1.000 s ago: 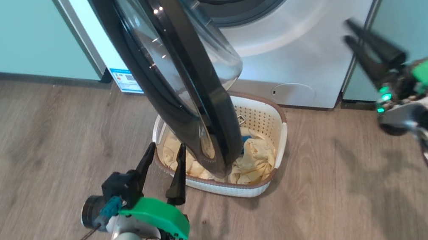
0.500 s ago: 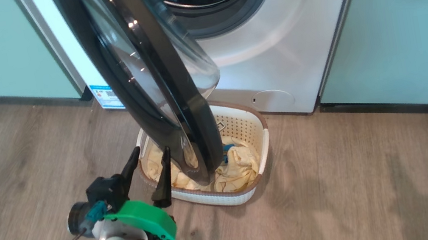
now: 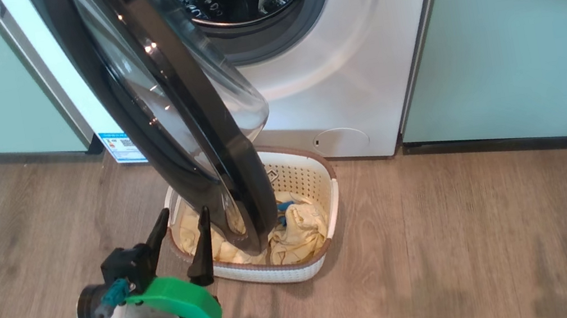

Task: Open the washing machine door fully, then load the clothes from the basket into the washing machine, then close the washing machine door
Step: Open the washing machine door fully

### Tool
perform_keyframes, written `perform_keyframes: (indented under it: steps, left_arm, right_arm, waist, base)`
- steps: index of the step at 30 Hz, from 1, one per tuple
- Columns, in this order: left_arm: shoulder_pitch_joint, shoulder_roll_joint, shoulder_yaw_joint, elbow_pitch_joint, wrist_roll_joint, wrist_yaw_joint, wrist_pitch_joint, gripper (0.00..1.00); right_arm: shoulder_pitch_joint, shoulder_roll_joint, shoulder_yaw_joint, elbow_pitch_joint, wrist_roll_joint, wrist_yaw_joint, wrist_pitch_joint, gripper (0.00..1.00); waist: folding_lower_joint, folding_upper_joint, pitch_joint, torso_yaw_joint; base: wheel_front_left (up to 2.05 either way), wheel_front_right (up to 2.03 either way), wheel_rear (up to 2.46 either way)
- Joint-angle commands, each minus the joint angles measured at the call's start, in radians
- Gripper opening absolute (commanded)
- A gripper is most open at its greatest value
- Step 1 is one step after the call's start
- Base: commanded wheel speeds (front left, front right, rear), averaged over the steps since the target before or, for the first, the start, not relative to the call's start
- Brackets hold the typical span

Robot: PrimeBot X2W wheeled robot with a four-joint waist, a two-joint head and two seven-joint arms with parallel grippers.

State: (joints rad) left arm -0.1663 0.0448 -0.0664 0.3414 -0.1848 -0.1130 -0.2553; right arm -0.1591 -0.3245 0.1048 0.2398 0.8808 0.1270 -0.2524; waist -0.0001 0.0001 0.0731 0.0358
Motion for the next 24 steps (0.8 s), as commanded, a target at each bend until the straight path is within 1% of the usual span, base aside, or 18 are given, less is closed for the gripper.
perform_keyframes:
  steps: [1, 5, 7, 9, 12, 15, 17, 20, 24]
  left_arm:
    - [-0.028, 0.022, 0.039, -0.028, 0.006, -0.007, -0.006, 1.0]
    - [-0.021, 0.023, 0.052, -0.031, 0.006, -0.007, -0.006, 1.0]
    - [-0.019, 0.023, 0.056, -0.032, 0.007, -0.007, -0.006, 1.0]
    - [-0.018, 0.024, 0.059, -0.031, 0.008, -0.008, -0.006, 1.0]
    - [-0.017, 0.024, 0.06, -0.029, 0.009, -0.008, -0.006, 1.0]
    - [-0.018, 0.025, 0.063, -0.029, 0.01, -0.009, -0.006, 1.0]
    - [-0.019, 0.025, 0.064, -0.029, 0.01, -0.009, -0.006, 1.0]
    - [-0.019, 0.026, 0.066, -0.026, 0.01, -0.01, -0.006, 1.0]
    - [-0.018, 0.025, 0.069, -0.023, 0.01, -0.011, -0.006, 1.0]
  right_arm:
    - [0.018, 0.005, -0.014, -0.051, -0.075, 0.004, -0.009, 1.0]
    - [0.103, 0.075, -0.088, -0.131, -0.269, 0.004, -0.009, 1.0]
    - [0.14, 0.098, -0.115, -0.171, -0.367, 0.004, -0.009, 1.0]
    - [0.174, 0.12, -0.136, -0.196, -0.45, 0.004, -0.009, 1.0]
    - [0.212, 0.149, -0.163, -0.223, -0.541, 0.004, -0.009, 1.0]
    - [0.242, 0.173, -0.174, -0.242, -0.612, 0.004, -0.009, 1.0]
    - [0.255, 0.188, -0.178, -0.254, -0.641, 0.004, -0.009, 1.0]
    - [0.27, 0.204, -0.185, -0.264, -0.669, 0.004, -0.009, 1.0]
    - [0.281, 0.22, -0.188, -0.265, -0.673, 0.004, -0.009, 1.0]
  waist:
    - [0.0001, -0.0001, -0.001, -0.004]
    - [0.0001, -0.0001, -0.002, -0.014]
    - [0.0001, -0.0001, -0.002, -0.018]
    - [0.0001, -0.0001, -0.003, -0.021]
    - [0.0001, -0.0001, -0.003, -0.024]
    - [0.0001, -0.0001, -0.001, -0.027]
    - [0.0001, -0.0001, 0.0, -0.028]
    - [0.0001, -0.0001, -0.001, -0.03]
    - [0.0001, -0.0001, -0.003, -0.032]
  base:
    - [0.0, 0.0, 0.0]
    - [0.0, 0.0, 0.0]
    - [0.0, 0.0, 0.0]
    - [0.0, 0.0, 0.0]
    - [0.0, 0.0, 0.0]
    - [0.0, 0.0, 0.0]
    - [0.0, 0.0, 0.0]
    - [0.0, 0.0, 0.0]
    - [0.0, 0.0, 0.0]
